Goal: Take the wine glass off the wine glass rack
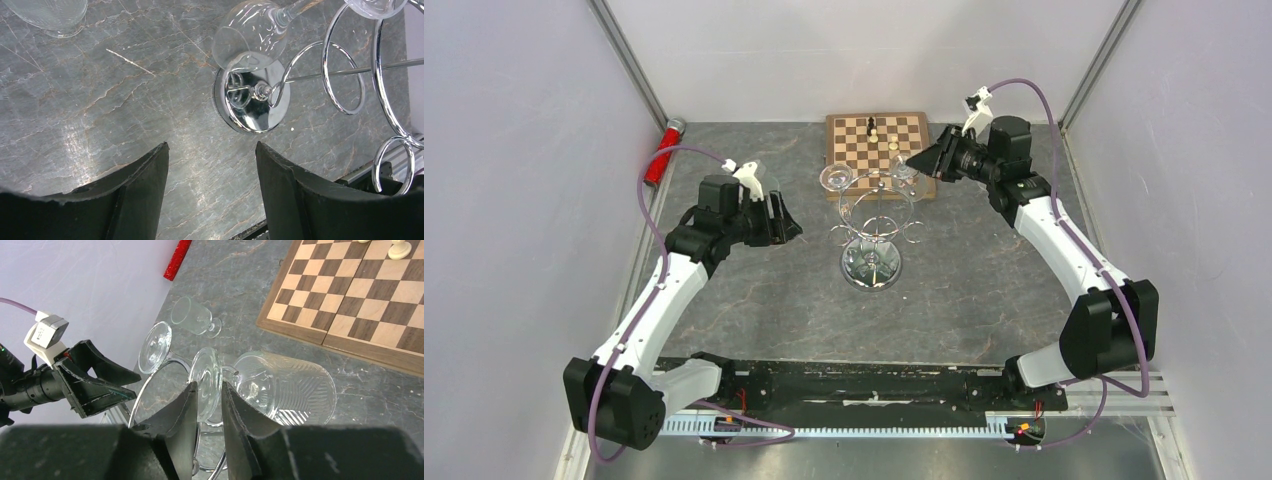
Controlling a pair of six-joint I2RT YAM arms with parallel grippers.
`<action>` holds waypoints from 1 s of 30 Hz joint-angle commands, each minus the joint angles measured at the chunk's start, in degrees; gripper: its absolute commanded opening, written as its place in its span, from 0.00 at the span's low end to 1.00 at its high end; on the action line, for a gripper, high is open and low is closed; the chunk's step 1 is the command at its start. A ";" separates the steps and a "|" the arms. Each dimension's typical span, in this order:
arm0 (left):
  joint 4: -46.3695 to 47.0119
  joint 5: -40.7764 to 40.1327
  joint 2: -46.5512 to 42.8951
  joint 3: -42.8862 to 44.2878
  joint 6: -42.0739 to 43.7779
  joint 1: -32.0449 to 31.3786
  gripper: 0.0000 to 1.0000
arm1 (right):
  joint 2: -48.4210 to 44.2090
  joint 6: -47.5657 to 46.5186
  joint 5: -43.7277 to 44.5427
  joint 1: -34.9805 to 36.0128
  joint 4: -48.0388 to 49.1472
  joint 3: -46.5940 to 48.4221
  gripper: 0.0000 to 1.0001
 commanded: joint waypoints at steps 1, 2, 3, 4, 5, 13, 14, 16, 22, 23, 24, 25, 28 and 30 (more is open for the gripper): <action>1.19 -0.34 -1.35 0.04 0.91 -0.42 0.70 | -0.33 2.08 -3.79 0.29 4.11 -0.35 0.26; 1.16 -0.39 -1.38 0.04 0.93 -0.42 0.70 | -0.39 2.15 -3.72 0.27 4.11 -0.45 0.24; 1.09 -0.41 -1.40 0.04 0.96 -0.42 0.70 | -0.41 2.24 -3.70 0.25 4.19 -0.43 0.22; 1.15 -0.46 -1.36 0.04 0.92 -0.42 0.70 | -0.41 2.32 -3.70 0.29 4.19 -0.50 0.21; 1.10 -0.58 -1.40 0.10 0.95 -0.37 0.70 | -0.40 2.41 -3.70 0.29 4.27 -0.54 0.19; 0.95 -0.74 -1.40 0.17 1.05 -0.59 0.70 | -0.03 2.92 -3.70 0.24 4.28 -0.89 0.00; 0.97 -0.76 -1.40 0.13 1.06 -0.60 0.70 | -0.07 3.06 -3.70 0.31 4.36 -0.87 0.00; 0.97 -0.75 -1.41 0.12 1.07 -0.59 0.70 | -0.12 3.38 -3.70 0.30 4.39 -0.87 0.00; 0.97 -0.85 -1.24 0.13 1.09 -0.59 0.70 | -0.66 4.47 -3.46 0.30 4.63 -0.70 0.00; 0.97 -0.85 -1.32 0.13 1.09 -0.59 0.70 | -0.82 4.81 -3.36 0.21 4.63 -0.63 0.00; 0.97 -0.83 -1.40 0.13 1.10 -0.59 0.70 | -0.92 5.03 -3.22 0.21 4.63 -0.63 0.00; 0.96 -0.85 -1.33 0.13 1.14 -0.59 0.70 | -1.08 5.50 -3.10 0.08 4.63 -0.61 0.00; 0.93 -0.84 -1.44 0.13 1.14 -0.59 0.70 | -1.66 6.90 -2.74 -0.47 4.63 -0.76 0.00; 0.95 -0.89 -1.36 0.06 1.14 -0.64 0.70 | -1.93 8.02 -2.65 -0.92 4.63 -0.97 0.00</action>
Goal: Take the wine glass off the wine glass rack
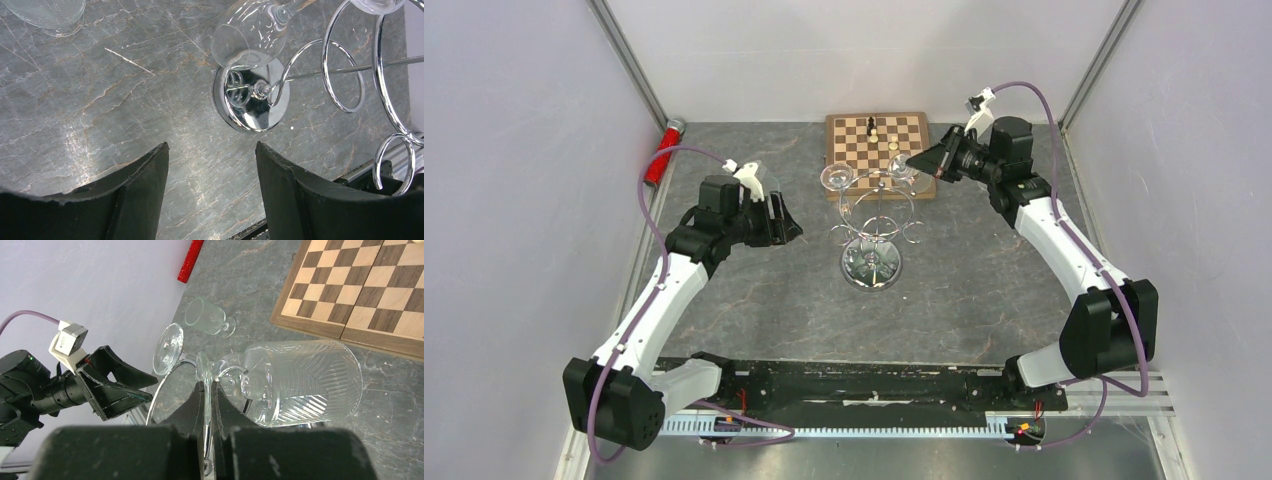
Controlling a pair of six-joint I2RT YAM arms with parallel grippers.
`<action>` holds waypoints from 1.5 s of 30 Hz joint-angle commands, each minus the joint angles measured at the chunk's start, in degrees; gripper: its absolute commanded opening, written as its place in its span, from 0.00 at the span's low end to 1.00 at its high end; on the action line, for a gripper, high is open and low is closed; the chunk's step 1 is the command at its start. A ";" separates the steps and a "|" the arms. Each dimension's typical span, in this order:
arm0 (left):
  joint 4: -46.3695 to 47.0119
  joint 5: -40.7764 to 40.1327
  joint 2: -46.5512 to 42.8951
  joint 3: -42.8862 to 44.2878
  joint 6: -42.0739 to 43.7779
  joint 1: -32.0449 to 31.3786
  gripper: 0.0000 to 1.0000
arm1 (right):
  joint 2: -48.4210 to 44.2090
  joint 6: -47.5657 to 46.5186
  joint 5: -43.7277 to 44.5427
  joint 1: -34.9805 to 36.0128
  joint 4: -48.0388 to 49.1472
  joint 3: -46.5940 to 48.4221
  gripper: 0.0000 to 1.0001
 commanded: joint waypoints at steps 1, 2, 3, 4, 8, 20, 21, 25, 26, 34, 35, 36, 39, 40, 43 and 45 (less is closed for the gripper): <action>1.21 -0.72 -1.28 0.12 1.09 -0.33 0.70 | -2.07 3.04 -0.79 -0.81 2.60 -0.35 0.00; 1.22 -0.73 -1.32 0.12 1.07 -0.33 0.70 | -2.15 3.50 -0.75 -1.06 2.60 -0.51 0.00; 1.22 -0.79 -1.30 0.08 1.14 -0.33 0.70 | -2.31 3.89 -0.68 -1.36 2.65 -0.71 0.00; 1.21 -0.78 -1.34 0.12 1.15 -0.33 0.70 | -2.40 4.35 -0.62 -1.68 2.77 -1.02 0.00; 1.22 -1.04 -1.50 0.04 1.16 -0.42 0.70 | -2.90 6.93 -1.07 -2.49 4.66 -2.61 0.00; 1.21 -1.19 -1.14 0.04 1.16 -0.62 0.70 | -5.05 15.87 -2.57 -4.60 14.06 -7.29 0.00; 1.21 -1.19 -1.19 0.04 1.16 -0.63 0.70 | -5.22 16.72 -2.47 -4.85 14.93 -7.58 0.00; 1.19 -1.33 -1.10 0.04 1.24 -0.68 0.70 | -5.01 18.72 -2.30 -5.31 16.51 -7.51 0.00; 1.21 -1.28 -1.12 0.02 1.24 -0.77 0.70 | -4.89 19.05 -2.21 -5.33 16.76 -7.40 0.00; 1.12 -1.58 -1.07 0.04 1.38 -0.85 0.70 | -4.48 21.52 -1.14 -5.39 19.76 -8.56 0.00; 1.11 -1.67 -1.11 0.04 1.36 -0.86 0.70 | -4.58 21.77 -0.91 -5.47 20.18 -8.79 0.00; 1.13 -1.68 -1.08 0.04 1.33 -0.86 0.70 | -4.66 22.24 -0.64 -5.56 20.82 -9.17 0.00; 1.11 -1.62 -0.98 0.04 1.35 -0.86 0.70 | -5.01 23.94 -0.23 -5.75 23.04 -10.20 0.00; 1.12 -1.68 -1.06 0.04 1.33 -0.86 0.70 | -5.06 24.03 0.09 -5.85 23.07 -10.09 0.00; 1.11 -1.67 -1.07 0.04 1.34 -0.86 0.70 | -5.34 24.20 0.99 -5.91 22.99 -10.04 0.00; 1.13 -1.66 -1.14 0.04 1.38 -0.85 0.70 | -5.59 24.14 1.46 -5.93 23.05 -10.11 0.00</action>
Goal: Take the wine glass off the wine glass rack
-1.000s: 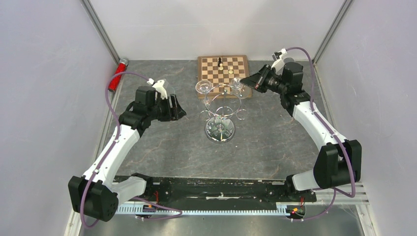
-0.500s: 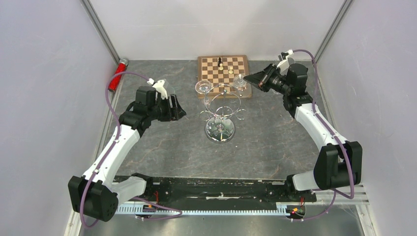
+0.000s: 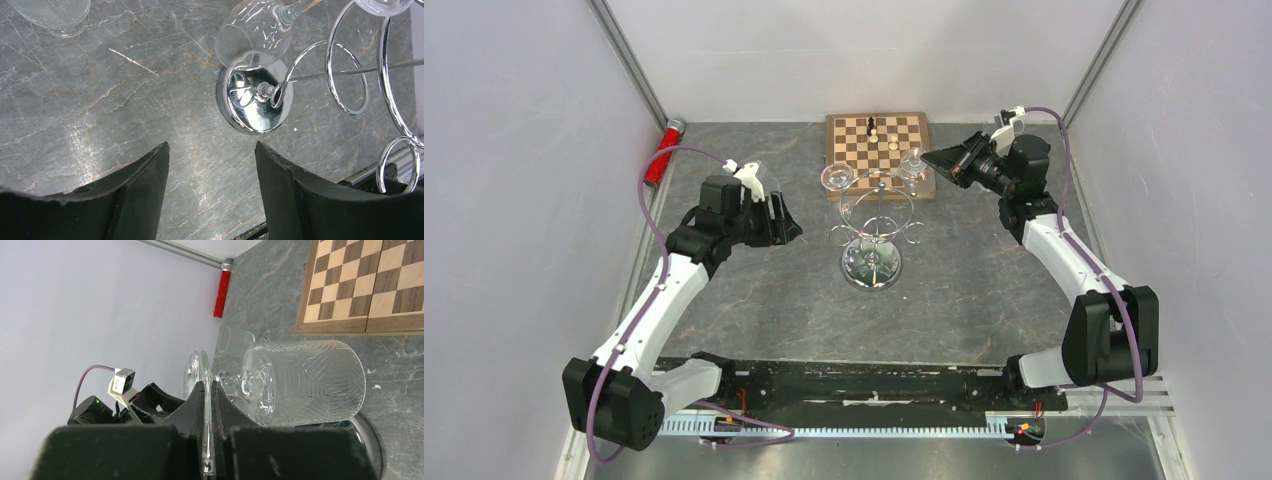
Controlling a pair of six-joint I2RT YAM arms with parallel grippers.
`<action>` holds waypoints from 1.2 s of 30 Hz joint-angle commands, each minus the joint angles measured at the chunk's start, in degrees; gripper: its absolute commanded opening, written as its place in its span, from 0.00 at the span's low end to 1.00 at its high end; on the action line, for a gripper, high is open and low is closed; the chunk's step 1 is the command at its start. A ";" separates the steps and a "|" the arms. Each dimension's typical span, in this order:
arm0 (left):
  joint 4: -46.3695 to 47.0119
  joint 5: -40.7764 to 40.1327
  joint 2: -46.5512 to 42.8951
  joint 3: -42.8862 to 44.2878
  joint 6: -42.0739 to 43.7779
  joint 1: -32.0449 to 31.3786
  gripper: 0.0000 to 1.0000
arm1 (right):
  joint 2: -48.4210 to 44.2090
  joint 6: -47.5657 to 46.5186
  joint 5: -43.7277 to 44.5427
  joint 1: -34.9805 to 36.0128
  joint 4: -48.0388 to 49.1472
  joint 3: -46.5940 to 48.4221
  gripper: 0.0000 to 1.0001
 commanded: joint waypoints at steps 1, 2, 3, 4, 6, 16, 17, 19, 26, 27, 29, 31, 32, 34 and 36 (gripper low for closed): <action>1.13 -0.19 -1.05 0.04 1.36 -0.28 0.70 | -3.00 1.49 1.84 -0.59 6.68 0.78 0.00; 1.13 -0.09 -1.09 0.04 1.34 -0.29 0.70 | -3.31 1.39 2.26 -0.64 6.84 0.63 0.00; 1.13 0.02 -1.18 0.04 1.33 -0.34 0.70 | -3.65 1.36 2.88 -0.70 7.03 0.37 0.00; 1.13 0.21 -1.19 0.04 1.33 -0.37 0.70 | -4.11 1.20 3.33 -0.89 7.19 0.08 0.00; 1.13 0.65 -1.25 0.04 1.34 -0.38 0.73 | -4.81 1.27 3.82 -1.22 7.55 -0.40 0.00; 0.55 2.05 -1.01 0.72 1.74 -0.48 0.81 | -9.96 -2.33 6.28 -2.86 4.59 -0.17 0.00; 0.27 1.33 -1.04 0.82 1.64 -0.55 0.82 | -10.67 -3.46 6.60 -2.96 3.45 0.17 0.00; 0.24 0.22 -1.46 0.83 1.60 -0.50 0.82 | -12.11 -5.50 7.05 -3.17 1.43 0.80 0.00; -0.44 -1.13 -2.02 1.21 1.27 -0.56 0.82 | -16.34 -11.32 5.82 -3.43 -2.34 2.05 0.00; -0.77 -1.09 -2.14 1.54 0.98 -0.56 0.82 | -17.05 -12.10 5.45 -3.42 -2.72 2.05 0.00; -1.55 -0.30 -2.60 2.37 0.14 -0.54 0.82 | -18.57 -13.38 4.93 -3.38 -3.28 1.88 0.00; -2.51 0.60 -3.52 2.82 -1.01 -0.53 0.82 | -20.05 -14.34 4.38 -3.27 -3.33 1.27 0.00; -3.11 1.09 -4.13 3.06 -1.69 -0.52 0.82 | -20.64 -15.08 4.02 -3.15 -3.41 1.30 0.00; -4.39 1.57 -5.33 3.86 -3.01 -0.54 0.81 | -21.78 -16.47 3.22 -2.52 -4.21 1.85 0.00; -5.96 2.19 -6.82 5.16 -4.08 -0.55 0.80 | -22.35 -17.88 1.86 -1.65 -5.43 2.83 0.00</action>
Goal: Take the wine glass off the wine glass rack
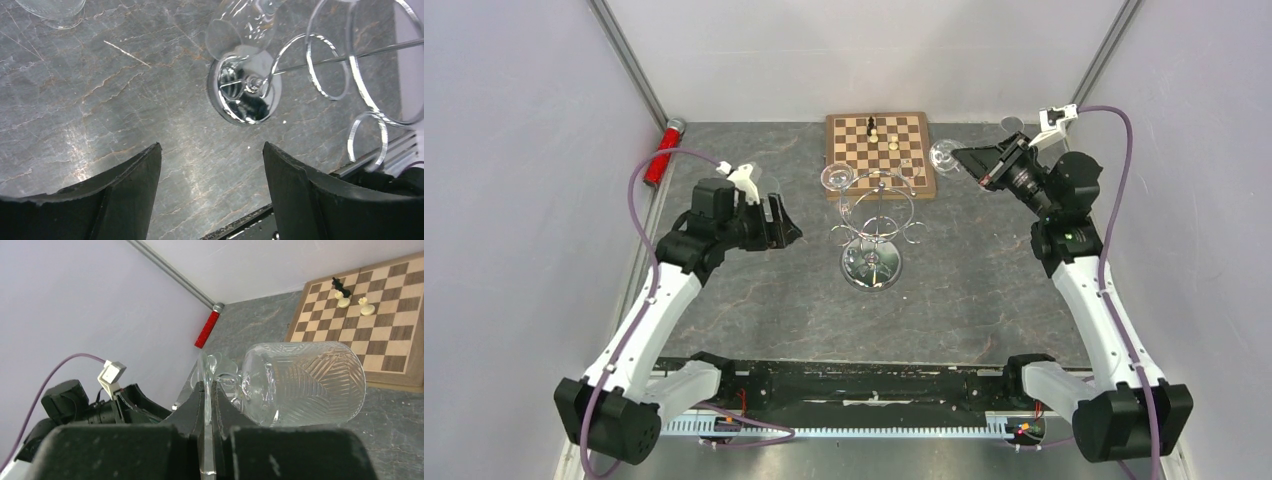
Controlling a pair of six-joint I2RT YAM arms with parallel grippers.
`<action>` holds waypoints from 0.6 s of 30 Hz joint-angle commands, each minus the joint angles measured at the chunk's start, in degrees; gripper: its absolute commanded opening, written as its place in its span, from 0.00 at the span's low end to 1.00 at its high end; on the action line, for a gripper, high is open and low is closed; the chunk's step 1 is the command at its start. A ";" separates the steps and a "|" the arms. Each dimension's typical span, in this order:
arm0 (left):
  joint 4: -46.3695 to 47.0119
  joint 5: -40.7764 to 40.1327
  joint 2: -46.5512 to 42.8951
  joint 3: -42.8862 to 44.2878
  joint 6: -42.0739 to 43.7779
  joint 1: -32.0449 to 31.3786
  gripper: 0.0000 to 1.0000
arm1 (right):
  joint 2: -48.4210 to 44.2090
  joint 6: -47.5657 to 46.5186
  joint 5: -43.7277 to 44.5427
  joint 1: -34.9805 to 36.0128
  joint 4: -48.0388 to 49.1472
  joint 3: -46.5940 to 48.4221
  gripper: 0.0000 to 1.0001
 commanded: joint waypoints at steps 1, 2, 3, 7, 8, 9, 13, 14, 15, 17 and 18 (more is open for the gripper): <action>-3.05 2.40 -4.21 4.89 -3.95 -0.26 0.79 | -3.28 -5.14 -3.40 1.50 1.96 4.71 0.00; -3.91 2.82 -4.88 5.88 -4.38 -0.26 0.79 | -3.53 -5.77 -4.02 1.99 1.31 5.12 0.00; -4.78 3.30 -5.42 6.74 -4.84 -0.27 0.79 | -3.88 -6.62 -4.64 2.53 0.45 5.64 0.00; -7.18 5.63 -7.47 9.58 -7.18 -0.27 0.78 | -5.38 -10.89 -6.02 4.78 -2.85 7.34 0.00; -7.27 6.52 -7.94 9.85 -8.33 -0.27 0.78 | -5.57 -12.39 -6.39 5.48 -4.00 8.13 0.00; -7.22 7.38 -8.50 10.06 -9.21 -0.27 0.78 | -5.69 -14.14 -6.88 6.17 -4.91 8.79 0.00; -7.20 10.63 -9.91 10.77 -12.86 -0.26 0.78 | -5.51 -20.70 -8.13 10.74 -10.39 11.76 0.00; -7.09 11.36 -10.16 10.95 -13.70 -0.20 0.78 | -5.58 -22.47 -7.89 12.48 -11.13 12.27 0.00; -6.80 12.34 -10.40 10.96 -14.63 -0.27 0.78 | -5.62 -23.76 -7.61 13.86 -11.71 12.68 0.00; -6.11 13.95 -10.98 10.96 -16.44 -0.27 0.77 | -5.27 -26.16 -7.75 16.41 -12.69 13.55 0.00; -6.00 14.54 -11.19 11.04 -17.33 -0.25 0.77 | -5.00 -27.37 -8.04 17.60 -13.22 14.15 0.00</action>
